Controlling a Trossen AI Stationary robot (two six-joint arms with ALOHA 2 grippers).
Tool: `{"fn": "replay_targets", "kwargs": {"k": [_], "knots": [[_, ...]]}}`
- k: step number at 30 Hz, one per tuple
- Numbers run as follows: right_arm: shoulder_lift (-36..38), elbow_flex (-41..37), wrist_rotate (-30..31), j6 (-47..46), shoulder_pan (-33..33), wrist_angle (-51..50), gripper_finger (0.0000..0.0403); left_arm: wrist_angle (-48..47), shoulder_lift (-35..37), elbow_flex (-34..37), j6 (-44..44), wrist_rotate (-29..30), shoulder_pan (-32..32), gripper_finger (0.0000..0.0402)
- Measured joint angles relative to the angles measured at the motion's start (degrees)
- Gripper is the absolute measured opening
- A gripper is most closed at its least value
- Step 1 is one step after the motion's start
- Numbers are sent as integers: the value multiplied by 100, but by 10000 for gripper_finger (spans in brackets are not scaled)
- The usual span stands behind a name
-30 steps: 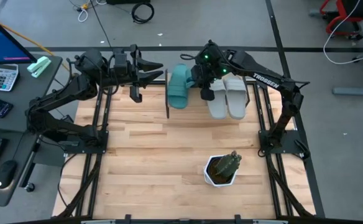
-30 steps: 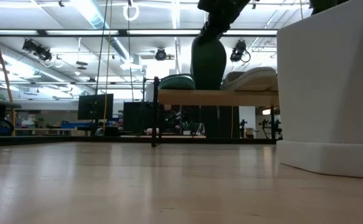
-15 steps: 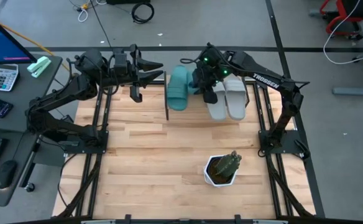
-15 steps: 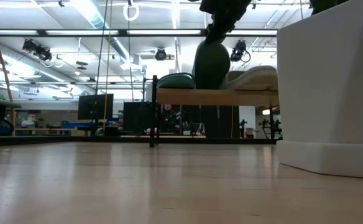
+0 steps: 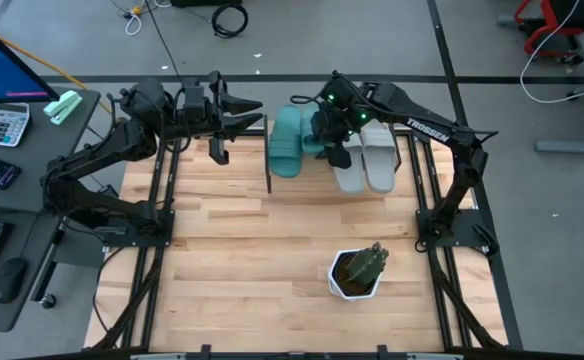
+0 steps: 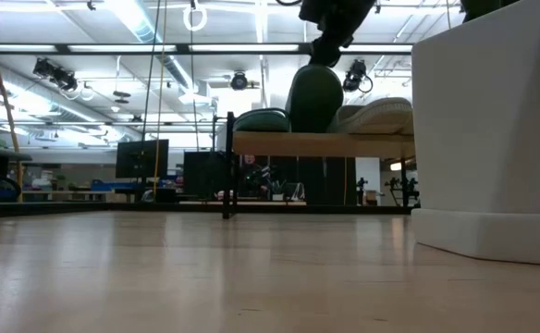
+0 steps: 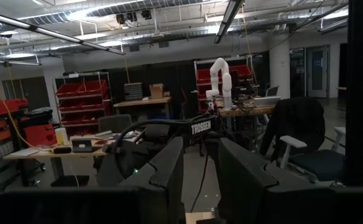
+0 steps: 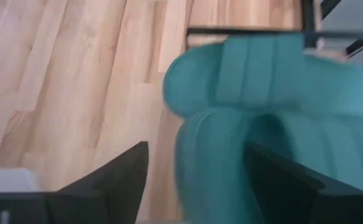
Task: Pick and place slides into the shelf
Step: Put the green slipper on the shelf
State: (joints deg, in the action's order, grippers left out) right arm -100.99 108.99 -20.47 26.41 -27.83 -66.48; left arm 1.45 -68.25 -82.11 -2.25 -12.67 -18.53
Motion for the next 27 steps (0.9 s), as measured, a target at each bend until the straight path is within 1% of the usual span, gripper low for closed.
{"fn": "replay_targets", "kwargs": {"k": [2, 6, 10, 15, 20, 27], "knots": [[31, 0, 53, -2, 2, -144, 279, 0, 0, 0, -3, -1, -1, 107], [247, 0, 84, -151, 9, -84, 293, 0, 0, 0, -114, 1, -1, 107], [475, 4, 201, -273, 7, -40, 293, 1, 0, 0, -146, 2, -1, 107], [813, 6, 847, -258, -10, -230, 280, 0, 0, 0, -146, 2, -6, 107], [914, 13, 1236, -308, -278, -607, 275, 0, 0, 0, -146, 1, -6, 107], [883, 11, 1355, -216, -843, -958, 275, -2, 0, 0, -143, 0, -6, 107]]}}
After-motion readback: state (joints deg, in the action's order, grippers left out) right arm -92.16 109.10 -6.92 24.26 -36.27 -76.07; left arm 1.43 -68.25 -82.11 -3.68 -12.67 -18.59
